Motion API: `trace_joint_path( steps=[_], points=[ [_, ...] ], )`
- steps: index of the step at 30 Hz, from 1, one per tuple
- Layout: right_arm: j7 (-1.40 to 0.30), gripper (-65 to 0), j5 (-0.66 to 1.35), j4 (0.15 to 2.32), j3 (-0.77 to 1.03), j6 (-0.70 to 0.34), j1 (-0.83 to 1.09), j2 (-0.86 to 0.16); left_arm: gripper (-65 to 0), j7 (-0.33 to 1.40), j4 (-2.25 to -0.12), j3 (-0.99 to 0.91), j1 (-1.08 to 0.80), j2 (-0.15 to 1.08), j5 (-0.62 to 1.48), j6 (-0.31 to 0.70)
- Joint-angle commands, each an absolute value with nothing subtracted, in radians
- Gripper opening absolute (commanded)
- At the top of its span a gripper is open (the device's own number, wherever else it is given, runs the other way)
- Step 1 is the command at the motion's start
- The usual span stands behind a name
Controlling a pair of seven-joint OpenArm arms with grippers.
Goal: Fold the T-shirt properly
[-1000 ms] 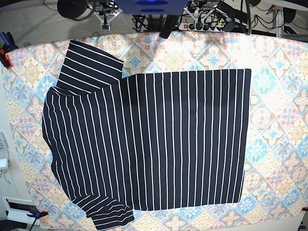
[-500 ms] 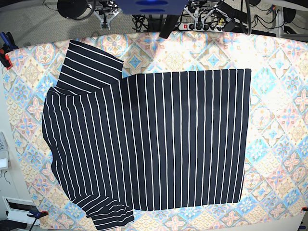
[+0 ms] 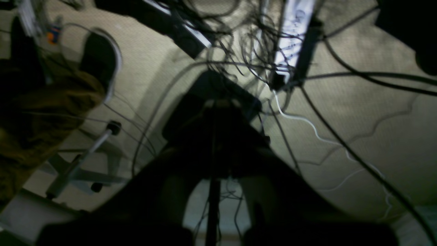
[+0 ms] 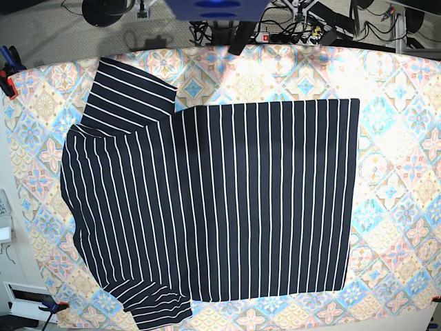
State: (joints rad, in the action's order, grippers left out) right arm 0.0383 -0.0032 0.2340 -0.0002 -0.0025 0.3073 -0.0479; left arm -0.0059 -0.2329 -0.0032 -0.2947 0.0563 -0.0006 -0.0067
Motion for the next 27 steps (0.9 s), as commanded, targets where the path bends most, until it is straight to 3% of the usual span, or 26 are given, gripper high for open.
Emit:
trace_joint_path(
  steps=[1,14,20,27],
  points=[
    [0.042,-65.0,-0.005,0.255,-0.001,0.001,0.337,-0.058,-65.0,-0.002,-0.262,-0.002,-0.332,0.067,-0.004,-0.008],
    [0.042,-65.0,-0.002,0.568,0.008,0.001,0.591,-0.131,-65.0,-0.002,-0.591,-0.002,-0.595,0.090,-0.004,-0.008],
    [0.042,-65.0,0.001,0.785,0.013,0.001,0.731,-0.157,-65.0,-0.002,-0.848,-0.004,-0.742,0.090,-0.004,-0.008],
    [0.042,-65.0,-0.001,1.066,0.151,0.001,0.883,-0.151,-65.0,0.004,-1.170,-0.005,-0.895,0.090,-0.004,-0.008]
  ],
)
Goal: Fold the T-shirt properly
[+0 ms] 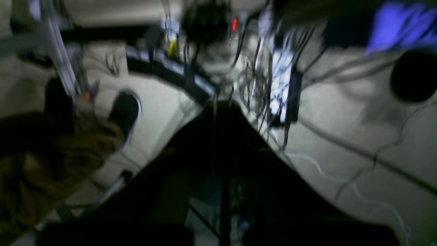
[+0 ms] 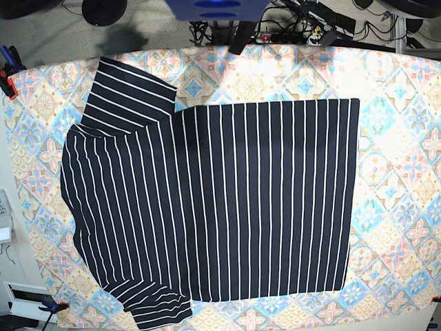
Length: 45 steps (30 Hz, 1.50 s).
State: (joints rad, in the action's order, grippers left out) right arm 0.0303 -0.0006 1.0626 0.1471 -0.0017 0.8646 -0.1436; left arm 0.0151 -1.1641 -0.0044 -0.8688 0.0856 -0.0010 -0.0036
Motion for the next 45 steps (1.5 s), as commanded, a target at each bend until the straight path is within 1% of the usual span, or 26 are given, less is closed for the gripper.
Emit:
trace_joint_path(
  steps=[1,4,9,14,17,20,22,24,34,38,40,42,45],
  points=[
    [0.042,-65.0,-0.001,1.106,0.159,0.001,0.901,-0.151,-65.0,0.004,-1.221,-0.005,-0.915,0.090,-0.004,-0.008],
    [0.036,-65.0,-0.001,1.222,0.166,0.001,0.947,-0.154,-65.0,0.005,-1.379,-0.005,-0.983,0.090,-0.004,-0.008],
    [0.022,-65.0,-0.001,1.411,0.231,0.001,1.017,-0.151,-65.0,0.005,-1.643,-0.007,-1.092,0.090,-0.005,-0.008],
    [-0.076,-65.0,-0.001,1.632,0.254,0.001,1.059,-0.151,-65.0,0.007,-1.890,-0.008,-1.156,0.090,-0.005,-0.008],
    [-0.151,-65.0,-0.001,1.765,0.254,0.001,1.064,-0.151,-65.0,0.007,-1.969,-0.008,-1.153,0.090,0.007,-0.008],
    [-0.228,-65.0,-0.001,1.862,0.254,0.001,1.059,-0.151,-65.0,0.008,-1.980,-0.010,-1.104,0.090,0.030,-0.008],
    [-0.269,-65.0,-0.001,1.894,0.249,0.001,1.058,-0.150,-65.0,0.051,-1.980,-0.010,-1.058,0.090,0.087,-0.008],
    [-0.288,-65.0,-0.001,1.905,0.243,0.001,1.046,-0.150,-65.0,0.122,-1.980,-0.016,-1.004,0.090,0.170,-0.008],
    [-0.291,-65.0,-0.001,1.905,0.229,0.001,1.009,-0.150,-65.0,0.424,-1.975,-0.199,-0.777,0.088,0.622,-0.008],
    [-0.292,-65.0,-0.001,1.905,0.229,0.001,0.993,-0.150,-64.6,0.556,-1.917,-0.306,-0.684,0.088,0.819,-0.008],
    [-0.292,-65.0,-0.001,1.905,0.229,0.001,0.992,-0.150,-61.4,0.633,-1.890,-0.358,-0.648,0.087,0.914,-0.008],
    [-0.292,-65.0,-0.001,1.905,0.229,0.001,0.992,-0.150,-56.5,0.684,-1.863,-0.401,-0.625,0.085,0.981,-0.008],
    [-0.292,-65.0,-0.001,1.905,0.229,0.001,0.989,-0.150,-48.8,0.693,-1.805,-0.420,-0.601,0.084,1.050,-0.008]
  ],
)
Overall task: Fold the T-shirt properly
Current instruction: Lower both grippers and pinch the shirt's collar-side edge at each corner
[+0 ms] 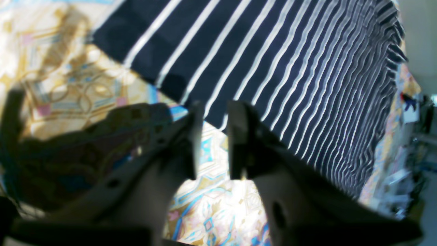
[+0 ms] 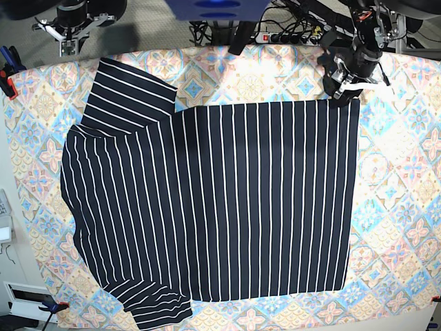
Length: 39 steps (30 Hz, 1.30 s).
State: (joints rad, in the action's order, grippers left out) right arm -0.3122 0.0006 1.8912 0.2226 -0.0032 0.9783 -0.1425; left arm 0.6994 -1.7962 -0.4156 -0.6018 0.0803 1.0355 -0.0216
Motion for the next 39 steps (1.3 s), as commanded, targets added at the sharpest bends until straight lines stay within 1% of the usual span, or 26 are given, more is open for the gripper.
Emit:
trace_joint_path(
  steps=[1,4,9,12,19,28,31,32,33,37,39],
  points=[
    [-0.292,-65.0,-0.001,1.905,0.229,0.001,0.981,-0.150,-47.0,0.693,-1.782,-0.420,-0.593,0.085,1.063,-0.008],
    [-0.306,-65.0,-0.001,1.905,0.232,0.001,0.978,-0.150,-44.7,0.691,-1.712,-0.420,-0.572,0.085,1.096,-0.008],
    [-0.389,-65.0,-0.001,1.905,0.231,0.001,0.941,-0.150,-44.3,0.687,-1.636,-0.421,-0.536,0.085,1.101,-0.008],
    [-0.409,-65.0,-0.001,1.905,0.229,0.001,0.928,-0.150,-43.9,0.687,-1.615,-0.421,-0.516,0.085,1.102,-0.008],
    [-0.410,-65.0,-0.001,1.905,0.229,0.001,0.921,-0.148,-43.8,0.694,-1.498,-0.467,-0.450,0.085,1.115,-0.008],
    [-0.410,-65.0,-0.001,1.905,0.229,0.001,0.920,-0.148,-43.8,0.693,-1.366,-0.463,-0.361,0.087,1.121,-0.008],
    [-0.410,-65.0,-0.001,1.905,0.229,0.001,0.920,-0.148,-44.7,0.693,-1.334,-0.461,-0.337,0.087,1.119,-0.008],
    [-0.410,-65.0,-0.001,1.905,0.231,0.001,0.920,-0.148,-45.2,0.694,-1.334,-0.460,-0.334,0.087,1.119,-0.008],
    [-0.410,-65.0,0.001,1.905,0.232,0.001,0.920,-0.148,-47.1,0.696,-1.334,-0.458,-0.334,0.087,1.119,-0.007],
    [-0.410,-65.0,0.002,1.902,0.236,0.001,0.895,-0.148,-64.5,0.722,-1.336,-0.444,-0.332,0.088,1.119,-0.007],
    [-0.430,-63.8,0.004,1.899,0.232,0.001,0.885,-0.148,-65.0,0.739,-1.336,-0.444,-0.332,0.088,1.119,-0.007]
  ],
)
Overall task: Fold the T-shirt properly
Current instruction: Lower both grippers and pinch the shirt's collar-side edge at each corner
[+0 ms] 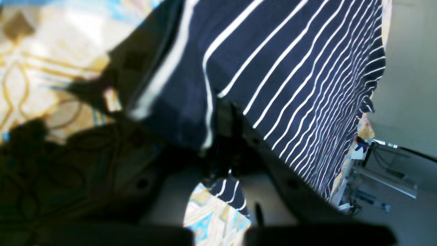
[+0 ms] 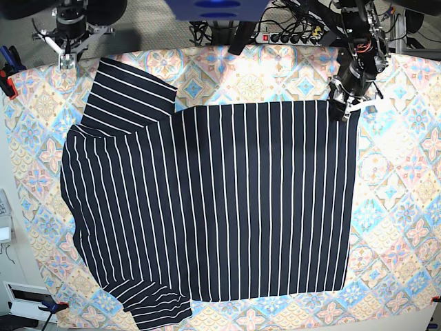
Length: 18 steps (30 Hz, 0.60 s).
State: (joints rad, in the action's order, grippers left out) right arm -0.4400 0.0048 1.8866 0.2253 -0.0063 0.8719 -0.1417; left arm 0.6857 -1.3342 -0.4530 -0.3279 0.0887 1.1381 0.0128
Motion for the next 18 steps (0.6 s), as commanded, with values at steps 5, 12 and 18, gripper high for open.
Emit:
trace_joint_path(
  steps=[5,12,18],
  points=[
    [-0.501,-54.2,0.004,1.897,0.240,0.001,0.797,-0.104,-65.0,0.742,-1.336,-0.443,-0.340,0.088,1.119,-0.007],
    [-0.565,-42.3,0.004,1.899,0.223,0.001,0.734,-0.101,-65.0,0.746,-1.336,-0.443,-0.354,0.090,1.119,-0.007],
    [-0.631,-35.6,0.113,1.896,0.199,0.001,0.710,-0.101,-65.0,0.746,-1.334,-0.443,-0.354,0.090,1.119,-0.007]
  ],
)
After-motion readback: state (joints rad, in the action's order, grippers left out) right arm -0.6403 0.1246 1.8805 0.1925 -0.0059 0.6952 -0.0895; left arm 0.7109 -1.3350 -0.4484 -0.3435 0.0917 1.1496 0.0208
